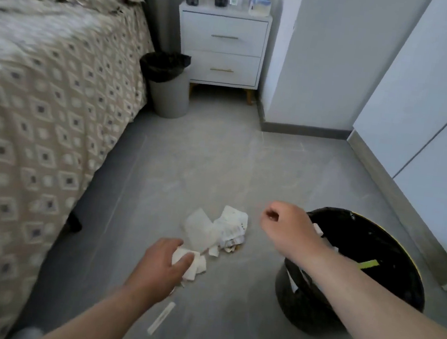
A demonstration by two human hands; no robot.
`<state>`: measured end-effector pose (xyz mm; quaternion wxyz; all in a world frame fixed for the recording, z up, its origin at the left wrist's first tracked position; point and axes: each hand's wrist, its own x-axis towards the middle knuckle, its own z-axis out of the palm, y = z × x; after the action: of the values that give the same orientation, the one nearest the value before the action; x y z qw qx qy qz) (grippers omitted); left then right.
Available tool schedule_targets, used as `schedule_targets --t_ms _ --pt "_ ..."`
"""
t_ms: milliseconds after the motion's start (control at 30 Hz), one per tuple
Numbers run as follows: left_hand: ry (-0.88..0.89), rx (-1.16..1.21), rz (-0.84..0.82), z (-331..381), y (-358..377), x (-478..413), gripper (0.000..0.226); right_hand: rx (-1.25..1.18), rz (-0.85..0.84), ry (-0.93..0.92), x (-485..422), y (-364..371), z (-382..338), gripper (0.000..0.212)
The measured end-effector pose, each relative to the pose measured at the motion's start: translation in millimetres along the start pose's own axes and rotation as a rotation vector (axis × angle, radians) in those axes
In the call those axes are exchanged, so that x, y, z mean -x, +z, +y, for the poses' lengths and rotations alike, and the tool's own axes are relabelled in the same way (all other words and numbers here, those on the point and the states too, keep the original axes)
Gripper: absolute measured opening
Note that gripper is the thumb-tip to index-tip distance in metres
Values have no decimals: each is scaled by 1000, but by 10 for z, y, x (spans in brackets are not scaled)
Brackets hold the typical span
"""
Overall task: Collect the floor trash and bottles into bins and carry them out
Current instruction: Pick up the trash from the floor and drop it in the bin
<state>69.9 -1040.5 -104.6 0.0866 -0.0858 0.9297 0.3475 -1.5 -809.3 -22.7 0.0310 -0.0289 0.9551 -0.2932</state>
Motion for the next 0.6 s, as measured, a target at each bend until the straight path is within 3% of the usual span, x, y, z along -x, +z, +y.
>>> schedule_targets --t_ms 100,200,267,433,533,600 --pt "-151 -71 -25 -604 -86 165 45 -33 -113 -84 64 486 -299 17" --pt "-295 -123 -195 -1068 38 383 56 41 -366 -104 262 1166 -266 15" --pt "-322 -97 -284 -1280 189 502 64 125 -536 -93 477 1661 -88 24" --pt "-162 -281 -498 -1586 627 545 117 362 -847 -81 1023 2348 413 50" --pt "4 -513 -553 -1608 856 582 117 426 -875 -79 1284 2490 656 51" --pt "36 -568 -539 -1636 1011 638 104 439 -853 -85 1407 2541 786 50"
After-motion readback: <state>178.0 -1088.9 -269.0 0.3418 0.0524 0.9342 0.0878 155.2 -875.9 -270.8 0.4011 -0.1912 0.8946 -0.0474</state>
